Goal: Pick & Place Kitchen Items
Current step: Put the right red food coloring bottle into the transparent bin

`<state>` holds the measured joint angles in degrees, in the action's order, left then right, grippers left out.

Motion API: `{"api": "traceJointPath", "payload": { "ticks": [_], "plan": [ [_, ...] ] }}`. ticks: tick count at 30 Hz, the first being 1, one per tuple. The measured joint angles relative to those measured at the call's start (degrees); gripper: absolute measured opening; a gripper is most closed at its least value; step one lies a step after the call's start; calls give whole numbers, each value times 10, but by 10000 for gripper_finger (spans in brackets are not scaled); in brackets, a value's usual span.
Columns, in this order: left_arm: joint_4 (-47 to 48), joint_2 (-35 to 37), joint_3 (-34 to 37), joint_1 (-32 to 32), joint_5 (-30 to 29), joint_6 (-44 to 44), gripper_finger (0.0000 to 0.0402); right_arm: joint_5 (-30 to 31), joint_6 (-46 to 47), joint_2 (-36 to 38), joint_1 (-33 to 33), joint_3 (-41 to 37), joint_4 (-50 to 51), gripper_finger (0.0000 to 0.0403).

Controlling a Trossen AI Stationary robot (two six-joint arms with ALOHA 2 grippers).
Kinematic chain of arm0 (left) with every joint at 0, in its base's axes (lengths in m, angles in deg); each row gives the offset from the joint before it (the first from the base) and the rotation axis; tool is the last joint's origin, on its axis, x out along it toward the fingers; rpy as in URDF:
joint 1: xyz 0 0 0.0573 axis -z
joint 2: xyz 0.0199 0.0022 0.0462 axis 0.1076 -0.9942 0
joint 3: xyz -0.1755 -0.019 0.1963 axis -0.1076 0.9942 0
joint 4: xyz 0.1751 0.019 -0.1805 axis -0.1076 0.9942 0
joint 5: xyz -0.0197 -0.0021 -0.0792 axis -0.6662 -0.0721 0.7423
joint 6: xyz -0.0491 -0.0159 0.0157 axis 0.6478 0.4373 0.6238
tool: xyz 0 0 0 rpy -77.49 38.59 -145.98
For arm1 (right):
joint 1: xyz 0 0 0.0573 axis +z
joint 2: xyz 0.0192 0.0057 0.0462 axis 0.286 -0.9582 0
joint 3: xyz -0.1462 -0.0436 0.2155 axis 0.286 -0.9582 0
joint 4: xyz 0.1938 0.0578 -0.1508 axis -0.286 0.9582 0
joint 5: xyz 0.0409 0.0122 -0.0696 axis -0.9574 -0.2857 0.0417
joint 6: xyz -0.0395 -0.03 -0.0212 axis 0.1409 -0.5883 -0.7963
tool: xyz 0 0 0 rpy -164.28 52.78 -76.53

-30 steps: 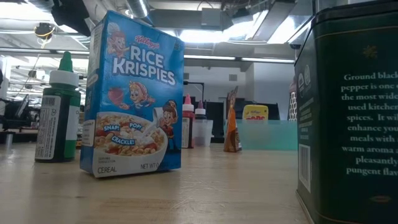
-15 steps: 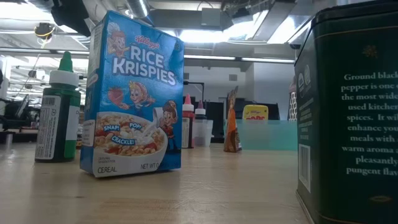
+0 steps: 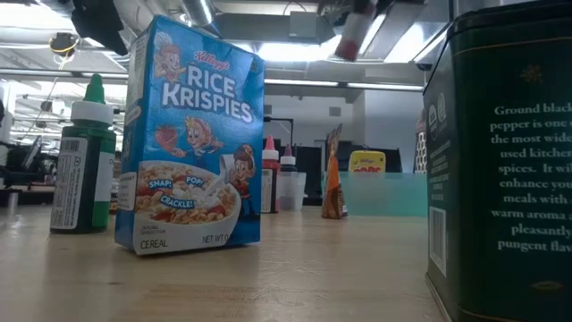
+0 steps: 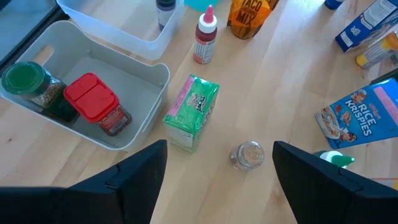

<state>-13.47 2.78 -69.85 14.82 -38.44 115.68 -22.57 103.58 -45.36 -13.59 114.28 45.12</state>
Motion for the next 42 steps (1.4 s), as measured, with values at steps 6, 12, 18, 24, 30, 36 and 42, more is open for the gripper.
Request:
{"api": "traceJointPath", "payload": {
  "ticks": [6,12,18,24,30,36,42],
  "plan": [
    [0,0,0,0,-41,-12,286,-42,-139,-4,-95,0,-62,156],
    [0,0,0,0,-62,-12,286,-63,-238,-13,-177,1,-103,156],
    [0,0,0,0,-98,-12,287,-111,-306,-46,-242,1,-141,156],
    [0,0,0,0,-104,-7,286,-118,-351,-99,-283,0,-140,156],
    [0,0,0,0,-105,-7,287,-123,-386,-149,-294,0,-140,156],
    [-7,1,5,0,-127,-12,287,-122,-409,-172,-297,0,-146,156],
    [-15,3,55,0,-128,-20,286,-123,-427,-173,-296,0,-191,156]
  ]
}}
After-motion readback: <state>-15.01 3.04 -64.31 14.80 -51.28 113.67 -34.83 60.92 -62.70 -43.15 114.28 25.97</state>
